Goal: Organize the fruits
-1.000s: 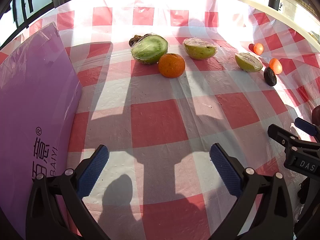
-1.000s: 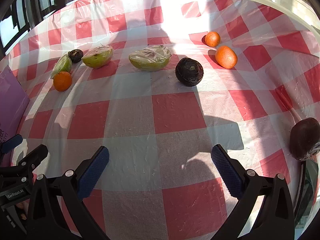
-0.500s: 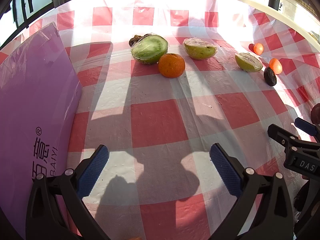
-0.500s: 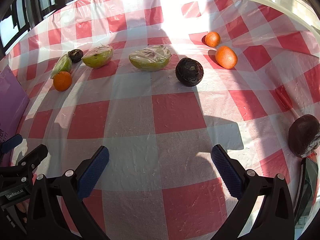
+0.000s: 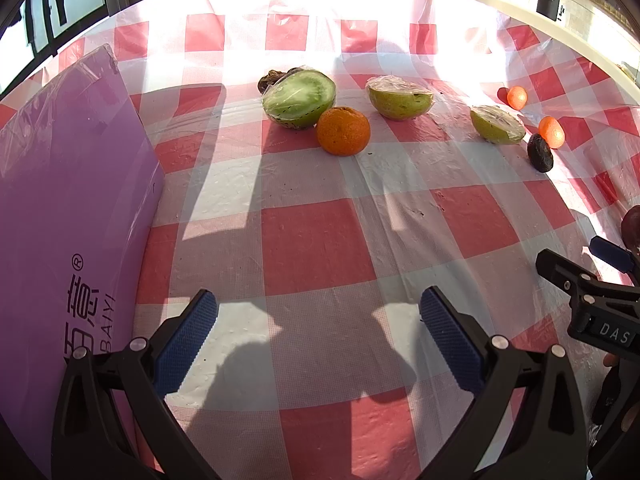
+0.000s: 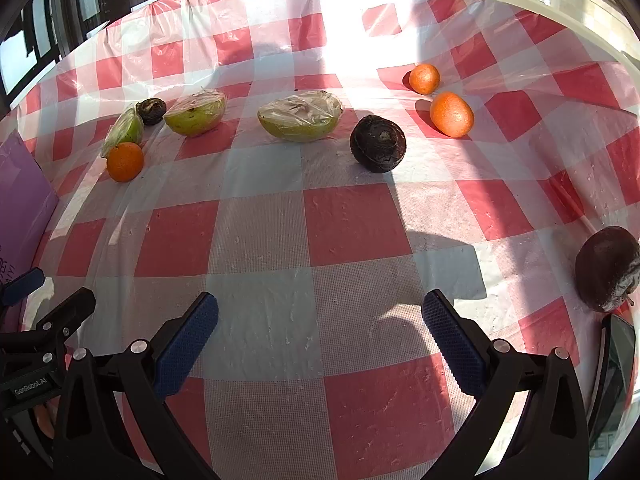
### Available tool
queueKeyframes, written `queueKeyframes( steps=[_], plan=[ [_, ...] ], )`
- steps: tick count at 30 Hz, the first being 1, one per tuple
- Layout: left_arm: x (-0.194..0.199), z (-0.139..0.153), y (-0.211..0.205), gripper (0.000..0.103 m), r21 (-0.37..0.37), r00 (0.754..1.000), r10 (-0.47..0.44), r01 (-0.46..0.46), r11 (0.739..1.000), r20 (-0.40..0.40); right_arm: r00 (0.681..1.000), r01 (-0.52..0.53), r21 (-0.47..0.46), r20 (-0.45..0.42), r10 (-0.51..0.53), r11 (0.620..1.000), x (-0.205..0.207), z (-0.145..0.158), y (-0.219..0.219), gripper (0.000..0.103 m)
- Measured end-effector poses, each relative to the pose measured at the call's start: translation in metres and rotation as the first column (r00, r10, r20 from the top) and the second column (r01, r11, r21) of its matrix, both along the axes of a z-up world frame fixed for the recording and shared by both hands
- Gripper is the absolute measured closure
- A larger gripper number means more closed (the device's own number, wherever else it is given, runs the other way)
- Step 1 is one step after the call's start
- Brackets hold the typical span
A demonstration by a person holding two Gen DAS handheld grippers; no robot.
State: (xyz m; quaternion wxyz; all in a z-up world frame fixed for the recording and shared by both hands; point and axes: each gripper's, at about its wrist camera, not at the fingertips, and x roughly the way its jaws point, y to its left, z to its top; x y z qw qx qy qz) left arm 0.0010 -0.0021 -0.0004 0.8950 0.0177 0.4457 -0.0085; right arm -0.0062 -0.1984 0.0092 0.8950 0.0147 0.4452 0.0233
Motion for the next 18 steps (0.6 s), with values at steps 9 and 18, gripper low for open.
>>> queueKeyframes(
  steps=[9, 18],
  plan=[
    [0.000, 0.000, 0.000, 0.001, 0.000, 1.000, 0.000, 0.000, 1.000, 0.000, 0.983, 0.114, 0.110, 0.131, -0.128, 0.987, -0.023, 0.018, -0.037, 0.005],
    [0.000, 0.000, 0.000, 0.001, 0.000, 1.000, 0.000, 0.000, 1.000, 0.000, 0.912, 0.336, 0.137, 0.202, -0.358, 0.932, -0.049, 0.064, -0.134, 0.005]
  ],
)
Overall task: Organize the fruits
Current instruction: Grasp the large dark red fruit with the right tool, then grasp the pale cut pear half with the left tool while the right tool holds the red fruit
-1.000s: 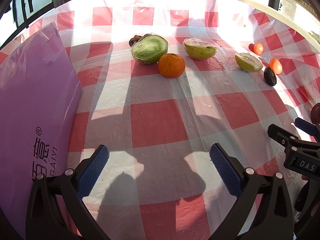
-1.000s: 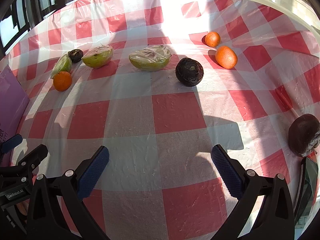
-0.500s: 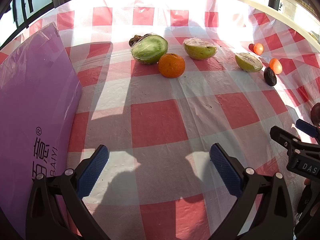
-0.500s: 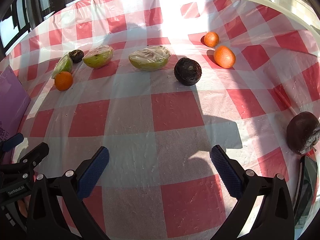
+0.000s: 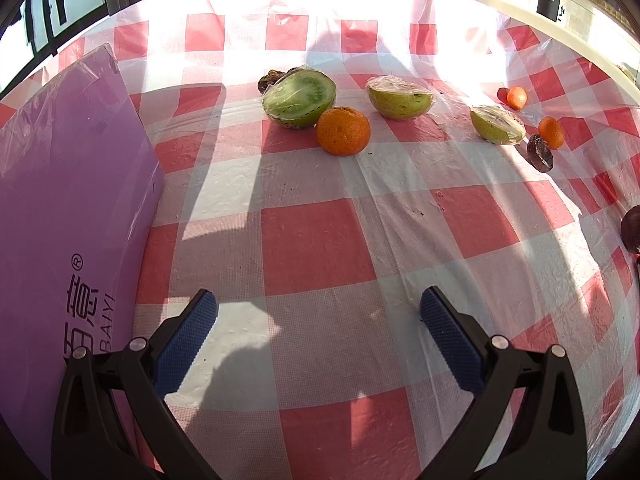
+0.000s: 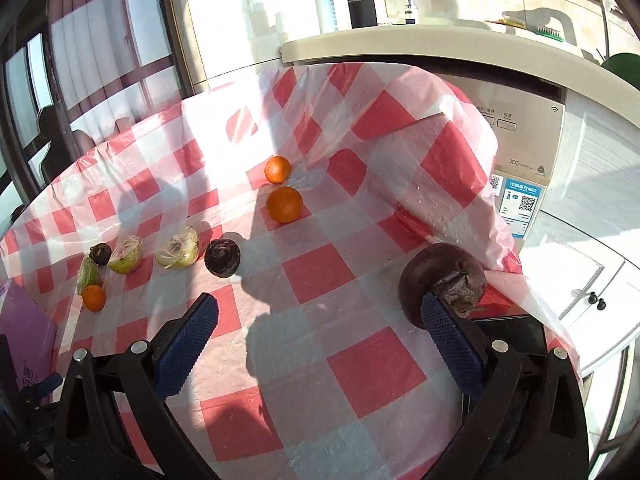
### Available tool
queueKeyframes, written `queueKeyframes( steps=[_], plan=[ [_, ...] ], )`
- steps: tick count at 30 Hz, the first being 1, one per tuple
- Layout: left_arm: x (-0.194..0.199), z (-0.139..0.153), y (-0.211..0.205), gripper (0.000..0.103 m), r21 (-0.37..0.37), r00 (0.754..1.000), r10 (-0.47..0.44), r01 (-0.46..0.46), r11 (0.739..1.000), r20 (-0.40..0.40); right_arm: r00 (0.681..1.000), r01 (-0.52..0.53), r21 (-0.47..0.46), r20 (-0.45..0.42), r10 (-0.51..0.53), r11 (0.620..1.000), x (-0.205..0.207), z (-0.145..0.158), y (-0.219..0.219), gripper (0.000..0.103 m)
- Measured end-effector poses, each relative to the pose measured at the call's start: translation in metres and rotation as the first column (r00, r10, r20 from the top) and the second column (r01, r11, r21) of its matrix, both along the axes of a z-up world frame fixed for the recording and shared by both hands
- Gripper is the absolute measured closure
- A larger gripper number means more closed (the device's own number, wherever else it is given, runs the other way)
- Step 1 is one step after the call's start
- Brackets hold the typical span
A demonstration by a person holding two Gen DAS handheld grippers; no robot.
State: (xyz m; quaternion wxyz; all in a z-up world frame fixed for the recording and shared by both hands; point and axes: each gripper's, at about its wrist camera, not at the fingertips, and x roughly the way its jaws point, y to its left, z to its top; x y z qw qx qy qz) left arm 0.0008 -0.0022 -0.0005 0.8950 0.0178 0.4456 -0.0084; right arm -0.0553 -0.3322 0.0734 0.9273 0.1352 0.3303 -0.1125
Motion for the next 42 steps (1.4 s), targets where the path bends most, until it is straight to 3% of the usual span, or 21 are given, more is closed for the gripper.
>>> queueKeyframes(
  steps=[4, 6, 8, 14, 19, 21, 28, 33, 36, 39, 42],
  plan=[
    [0.000, 0.000, 0.000, 0.001, 0.000, 1.000, 0.000, 0.000, 1.000, 0.000, 0.995, 0.076, 0.010, -0.058, -0.076, 0.997, 0.000, -0.003, -0.049, 0.005],
    [0.000, 0.000, 0.000, 0.001, 0.000, 1.000, 0.000, 0.000, 1.000, 0.000, 0.992, 0.065, 0.036, -0.107, -0.061, 0.997, 0.007, -0.013, -0.065, 0.010],
    [0.000, 0.000, 0.000, 0.001, 0.000, 1.000, 0.000, 0.000, 1.000, 0.000, 0.988, 0.041, 0.051, -0.150, -0.033, 0.998, 0.015, -0.022, -0.072, 0.022],
    [0.000, 0.000, 0.000, 0.001, 0.000, 1.000, 0.000, 0.000, 1.000, 0.000, 0.952, -0.027, 0.028, -0.305, 0.035, 0.999, 0.049, -0.051, -0.063, 0.026],
    [0.000, 0.000, 0.000, 0.001, 0.000, 1.000, 0.000, 0.000, 1.000, 0.000, 0.944, -0.047, -0.033, -0.328, 0.033, 0.998, 0.061, -0.063, -0.058, 0.038],
    [0.000, 0.000, 0.000, 0.001, 0.000, 1.000, 0.000, 0.000, 1.000, 0.000, 0.944, -0.064, -0.060, -0.327, 0.041, 0.996, 0.062, -0.062, -0.053, 0.038],
    [0.000, 0.000, 0.000, 0.001, 0.001, 1.000, 0.000, 0.000, 1.000, 0.000, 0.972, -0.114, 0.071, -0.200, 0.126, 0.991, 0.065, -0.063, -0.014, 0.039],
    [0.002, 0.001, -0.006, 0.001, -0.004, 0.999, 0.050, -0.050, 0.999, -0.005, 0.986, -0.084, 0.082, -0.140, 0.095, 0.993, 0.076, -0.062, 0.012, 0.039],
    [0.013, 0.001, -0.032, 0.002, -0.010, 1.000, -0.010, 0.010, 1.000, -0.007, 0.986, -0.088, 0.080, -0.135, 0.099, 0.993, 0.081, -0.062, 0.015, 0.039],
    [0.035, 0.004, -0.063, 0.002, -0.062, 0.999, -0.052, 0.052, 0.997, 0.005, 0.986, -0.087, 0.097, -0.131, 0.100, 0.991, 0.087, -0.063, 0.013, 0.039],
    [0.062, 0.006, -0.089, 0.002, -0.138, 0.999, -0.035, 0.038, 0.990, 0.020, 0.987, -0.089, 0.108, -0.127, 0.102, 0.990, 0.088, -0.063, 0.012, 0.038]
  ],
)
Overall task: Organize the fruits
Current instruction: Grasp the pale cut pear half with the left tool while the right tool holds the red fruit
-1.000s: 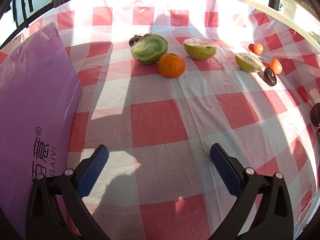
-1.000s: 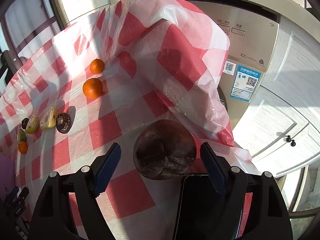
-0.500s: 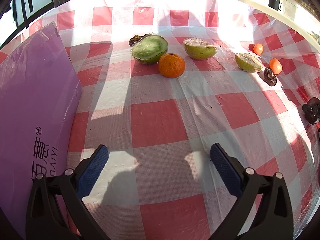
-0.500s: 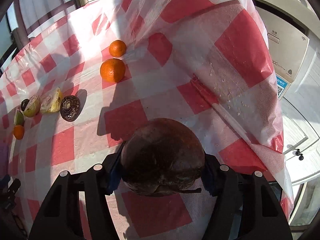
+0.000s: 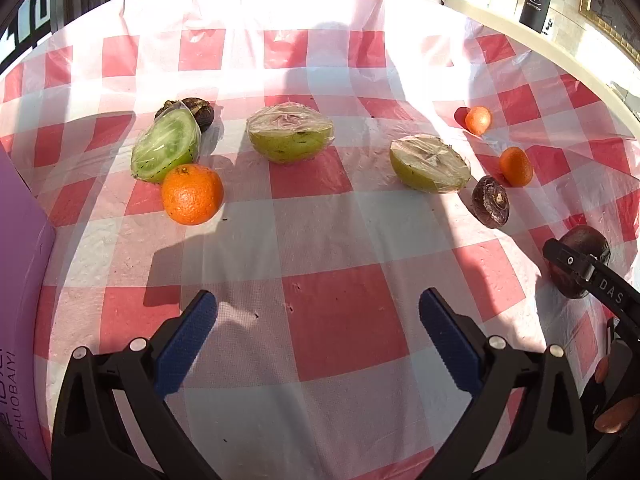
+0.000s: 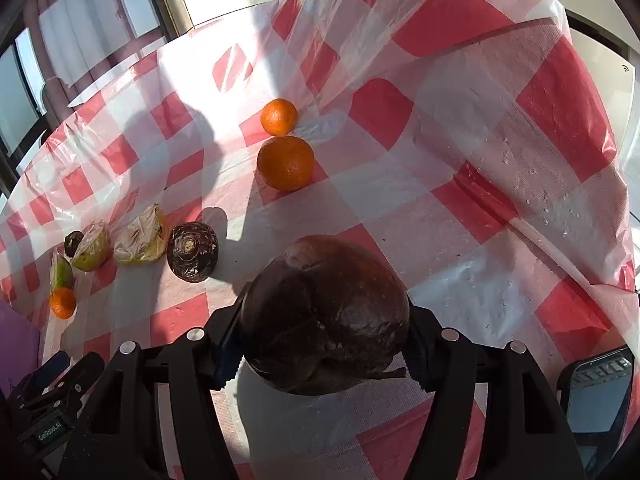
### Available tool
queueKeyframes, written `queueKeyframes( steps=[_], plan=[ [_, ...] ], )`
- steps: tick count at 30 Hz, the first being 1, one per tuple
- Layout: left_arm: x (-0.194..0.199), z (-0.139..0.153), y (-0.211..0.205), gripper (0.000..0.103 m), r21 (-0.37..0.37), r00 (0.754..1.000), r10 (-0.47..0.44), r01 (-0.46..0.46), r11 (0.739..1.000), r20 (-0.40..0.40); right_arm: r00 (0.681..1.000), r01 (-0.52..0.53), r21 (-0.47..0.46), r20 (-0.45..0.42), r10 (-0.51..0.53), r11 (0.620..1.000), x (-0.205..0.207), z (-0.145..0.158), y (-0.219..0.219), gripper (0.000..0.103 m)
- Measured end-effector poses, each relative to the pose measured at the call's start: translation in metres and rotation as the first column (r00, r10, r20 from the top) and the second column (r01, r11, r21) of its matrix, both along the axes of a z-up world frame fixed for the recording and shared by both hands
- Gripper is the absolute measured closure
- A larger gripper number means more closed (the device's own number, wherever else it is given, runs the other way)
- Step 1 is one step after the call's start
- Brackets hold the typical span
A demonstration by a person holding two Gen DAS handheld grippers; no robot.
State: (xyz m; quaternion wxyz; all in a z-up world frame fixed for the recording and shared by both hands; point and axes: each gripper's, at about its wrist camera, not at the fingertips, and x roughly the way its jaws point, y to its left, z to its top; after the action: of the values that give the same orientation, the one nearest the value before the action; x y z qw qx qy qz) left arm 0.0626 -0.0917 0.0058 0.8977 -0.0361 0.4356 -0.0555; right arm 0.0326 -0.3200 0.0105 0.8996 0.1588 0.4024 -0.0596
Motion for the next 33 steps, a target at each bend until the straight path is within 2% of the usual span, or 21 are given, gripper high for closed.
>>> queueKeyframes(
  steps=[4, 7, 16, 17, 18, 20, 22, 25, 33],
  plan=[
    [0.031, 0.002, -0.029, 0.005, -0.031, 1.000, 0.002, -0.001, 1.000, 0.008, 1.000, 0.001, 0.005, 0.000, -0.001, 1.000, -0.001, -0.001, -0.001, 0.038],
    [0.048, -0.001, -0.050, 0.007, 0.041, 1.000, -0.022, 0.022, 0.999, 0.000, 1.000, 0.000, 0.009, 0.002, 0.000, 1.000, -0.003, -0.001, -0.001, 0.038],
    [0.093, -0.004, -0.087, 0.008, 0.135, 0.989, -0.149, 0.150, 0.979, -0.021, 1.000, -0.002, 0.032, 0.011, 0.001, 0.999, -0.004, -0.002, -0.001, 0.038],
    [0.096, -0.004, -0.089, 0.012, 0.147, 0.988, -0.152, 0.153, 0.977, -0.017, 1.000, -0.001, 0.032, 0.011, 0.001, 0.999, -0.004, -0.002, -0.001, 0.038],
    [0.096, -0.004, -0.089, 0.023, 0.147, 0.987, -0.159, 0.158, 0.976, -0.010, 1.000, -0.001, 0.029, 0.010, 0.001, 1.000, -0.005, -0.002, 0.000, 0.038],
    [0.092, -0.001, -0.090, 0.039, 0.151, 0.986, -0.169, 0.166, 0.974, 0.007, 1.000, -0.001, 0.026, 0.009, 0.001, 1.000, -0.005, -0.002, 0.000, 0.038],
    [0.086, -0.001, -0.087, 0.040, 0.131, 0.986, -0.166, 0.163, 0.978, 0.012, 1.000, -0.001, 0.024, 0.009, 0.001, 1.000, -0.005, -0.002, 0.000, 0.038],
    [0.068, 0.005, -0.071, 0.040, 0.062, 0.992, -0.115, 0.112, 0.992, 0.050, 1.000, -0.001, 0.021, 0.007, 0.001, 1.000, -0.004, -0.002, 0.001, 0.038],
    [-0.024, 0.025, -0.004, 0.040, -0.049, 0.983, 0.005, 0.004, 0.999, 0.184, 1.000, -0.010, -0.017, -0.011, 0.010, 1.000, 0.000, -0.002, 0.006, 0.038]
  ],
)
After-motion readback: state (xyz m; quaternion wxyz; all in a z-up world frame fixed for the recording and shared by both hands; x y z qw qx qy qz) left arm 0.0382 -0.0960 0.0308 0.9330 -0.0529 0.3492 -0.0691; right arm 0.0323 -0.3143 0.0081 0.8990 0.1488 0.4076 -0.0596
